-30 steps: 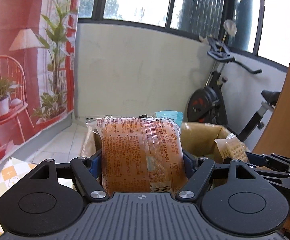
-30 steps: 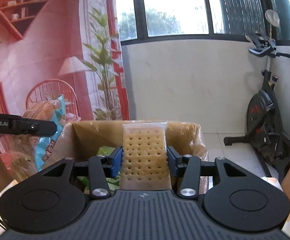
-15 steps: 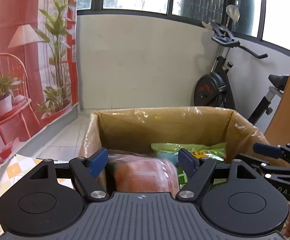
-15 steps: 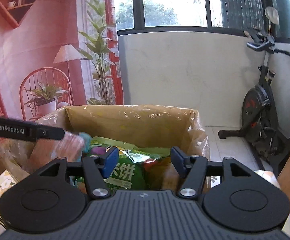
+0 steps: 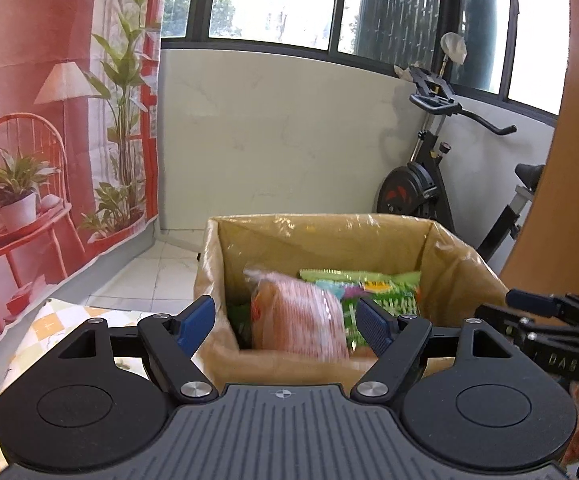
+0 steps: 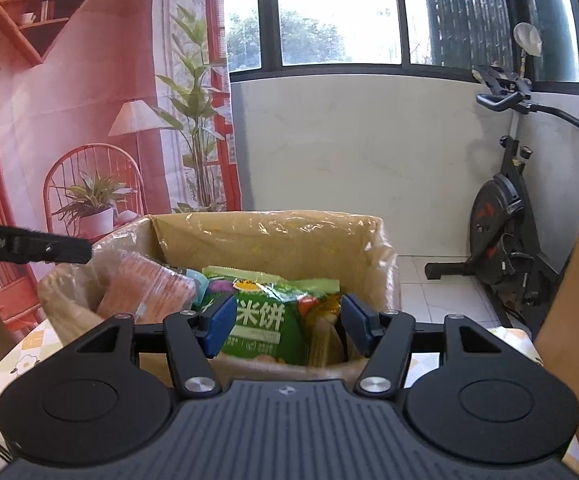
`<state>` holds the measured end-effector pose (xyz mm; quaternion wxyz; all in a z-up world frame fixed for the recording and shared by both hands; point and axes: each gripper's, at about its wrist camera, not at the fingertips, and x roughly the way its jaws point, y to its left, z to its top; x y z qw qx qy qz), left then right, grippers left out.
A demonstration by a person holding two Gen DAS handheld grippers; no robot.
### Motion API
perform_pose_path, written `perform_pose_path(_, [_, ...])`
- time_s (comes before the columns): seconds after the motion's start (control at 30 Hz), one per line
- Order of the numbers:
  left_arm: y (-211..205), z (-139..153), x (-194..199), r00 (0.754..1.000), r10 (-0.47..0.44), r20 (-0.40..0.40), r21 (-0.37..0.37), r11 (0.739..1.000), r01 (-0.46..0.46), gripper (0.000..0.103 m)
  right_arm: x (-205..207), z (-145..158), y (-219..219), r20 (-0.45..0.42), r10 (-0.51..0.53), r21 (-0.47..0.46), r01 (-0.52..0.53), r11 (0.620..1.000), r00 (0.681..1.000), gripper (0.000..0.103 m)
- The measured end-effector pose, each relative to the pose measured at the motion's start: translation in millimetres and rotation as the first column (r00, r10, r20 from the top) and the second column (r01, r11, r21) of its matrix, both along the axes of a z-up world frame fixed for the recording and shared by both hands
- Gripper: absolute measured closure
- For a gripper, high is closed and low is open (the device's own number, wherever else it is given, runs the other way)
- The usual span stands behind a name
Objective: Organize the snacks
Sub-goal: 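Move both tools back down to the remaining snacks on the table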
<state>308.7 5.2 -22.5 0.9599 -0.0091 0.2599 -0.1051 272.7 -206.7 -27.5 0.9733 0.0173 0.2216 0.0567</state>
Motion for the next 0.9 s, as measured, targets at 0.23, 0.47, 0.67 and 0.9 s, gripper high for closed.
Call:
perform_pose_path(0.23, [10,-2,-36,1.0,0.004,0.014,0.013,1.0,-0.005,0.024,-36,0,-1,0.019,-0.022,-0.007,0.022,1.0,1.0,0.042])
perform_pose_path(0.47, [21,-13,-63,1.0,0.03,-0.001,0.004,1.0,-0.03,0.024,-65,-2,2,0.034,-0.019,-0.013,0.019,1.0,0.999,0.041])
perform_pose_path(0.67, [30,-29,-80,0.998,0.056,-0.043,-0.019,0.998,-0.056,0.024,-80,-10,5,0.015,-0.009,-0.014,0.009,1.0,1.0,0.042])
perform_pose_path(0.9, [39,-48,-95,0.992,0.092,-0.081,-0.031,0.995,-0.094,0.024,-91,-26,9,-0.033,-0.009,0.006,0.009,1.0,0.999,0.042])
